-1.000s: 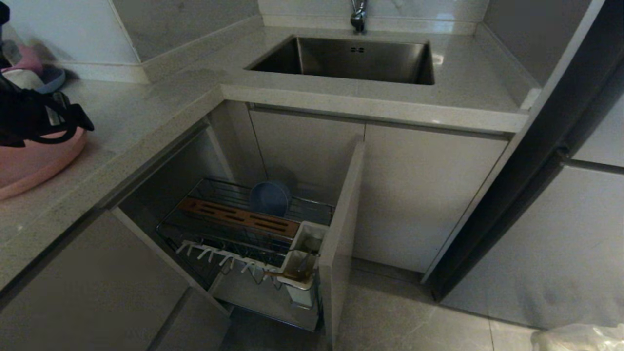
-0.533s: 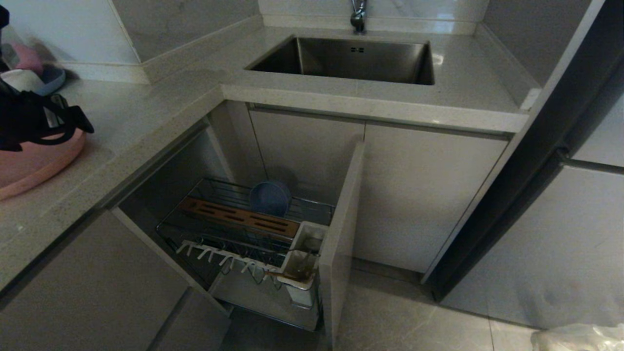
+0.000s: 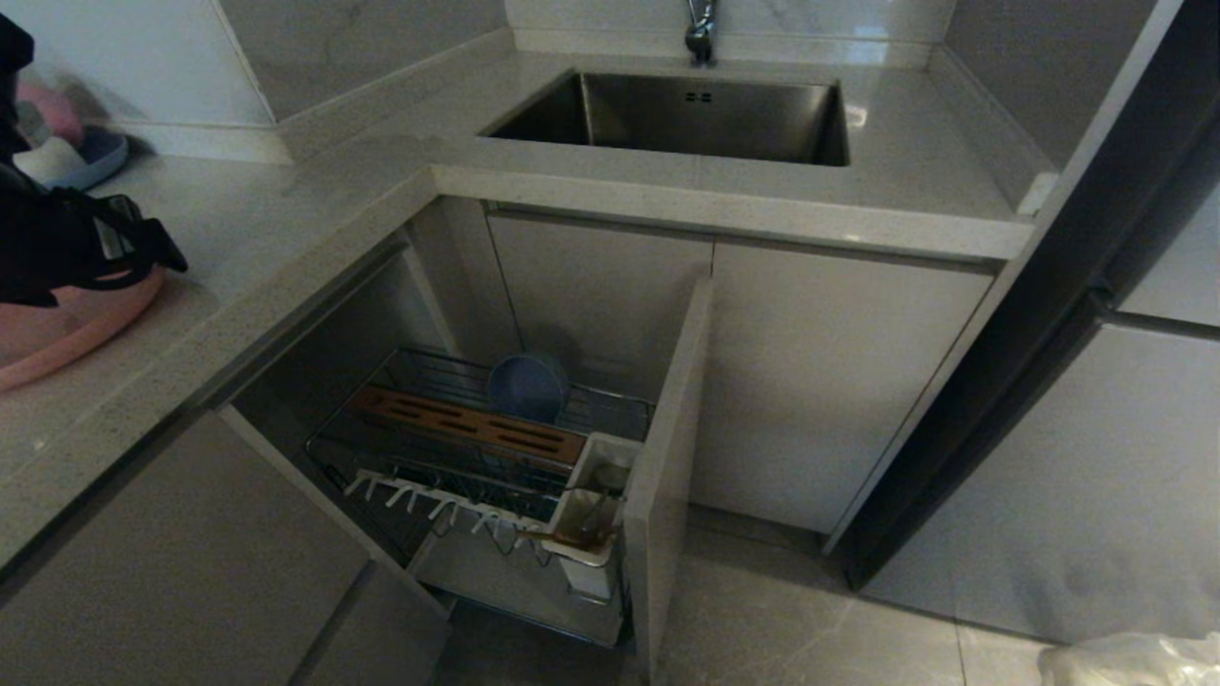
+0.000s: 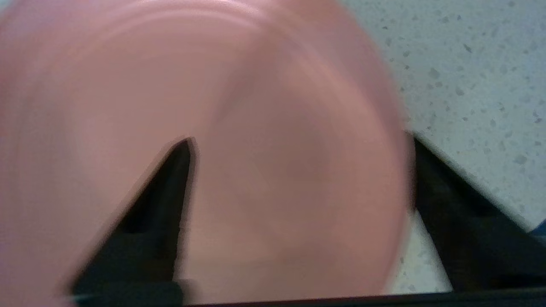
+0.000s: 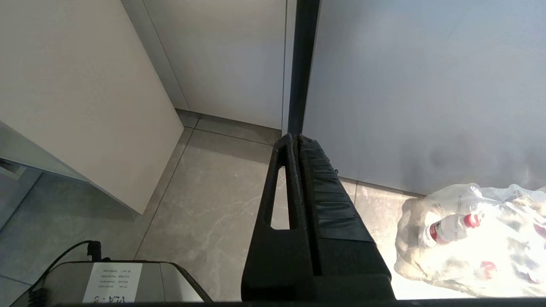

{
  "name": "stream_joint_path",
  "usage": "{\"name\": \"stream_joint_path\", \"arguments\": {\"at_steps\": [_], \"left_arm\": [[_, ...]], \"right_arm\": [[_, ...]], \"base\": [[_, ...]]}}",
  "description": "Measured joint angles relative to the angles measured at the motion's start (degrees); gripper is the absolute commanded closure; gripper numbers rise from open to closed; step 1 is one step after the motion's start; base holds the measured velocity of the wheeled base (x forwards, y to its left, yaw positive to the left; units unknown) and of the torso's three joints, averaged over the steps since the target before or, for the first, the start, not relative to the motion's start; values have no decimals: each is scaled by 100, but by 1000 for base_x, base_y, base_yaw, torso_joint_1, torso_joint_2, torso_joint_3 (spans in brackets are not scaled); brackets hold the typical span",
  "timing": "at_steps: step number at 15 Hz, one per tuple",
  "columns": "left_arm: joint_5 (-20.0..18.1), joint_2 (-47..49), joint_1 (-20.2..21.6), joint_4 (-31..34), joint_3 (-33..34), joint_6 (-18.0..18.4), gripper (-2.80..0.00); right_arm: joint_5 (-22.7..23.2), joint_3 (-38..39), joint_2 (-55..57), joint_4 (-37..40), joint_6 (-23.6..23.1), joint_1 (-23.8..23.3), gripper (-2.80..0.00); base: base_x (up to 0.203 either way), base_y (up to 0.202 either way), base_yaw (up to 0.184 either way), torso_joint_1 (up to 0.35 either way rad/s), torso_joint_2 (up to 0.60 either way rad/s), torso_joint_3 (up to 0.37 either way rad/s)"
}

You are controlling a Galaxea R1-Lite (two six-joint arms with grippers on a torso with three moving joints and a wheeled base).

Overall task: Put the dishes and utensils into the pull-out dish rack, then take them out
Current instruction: Pick up the plate and place it in the cupboard

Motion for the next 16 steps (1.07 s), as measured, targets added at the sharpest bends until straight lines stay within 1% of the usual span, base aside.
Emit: {"name": "stream_joint_path", "arguments": {"at_steps": [12, 14, 16], "left_arm": [[6, -96, -19, 9, 0, -33, 0], [5, -208, -31, 204, -1, 51, 0], [30, -387, -99, 742, -6, 332, 0]], "right_arm": [[1, 0, 0, 0, 2, 2, 0], [2, 0, 0, 0, 5, -1, 0], [0, 0, 0, 0, 2, 0, 0]], "base": [[0, 0, 0, 0, 0, 0], [0, 0, 0, 0, 0, 0], [0, 0, 0, 0, 0, 0]]}}
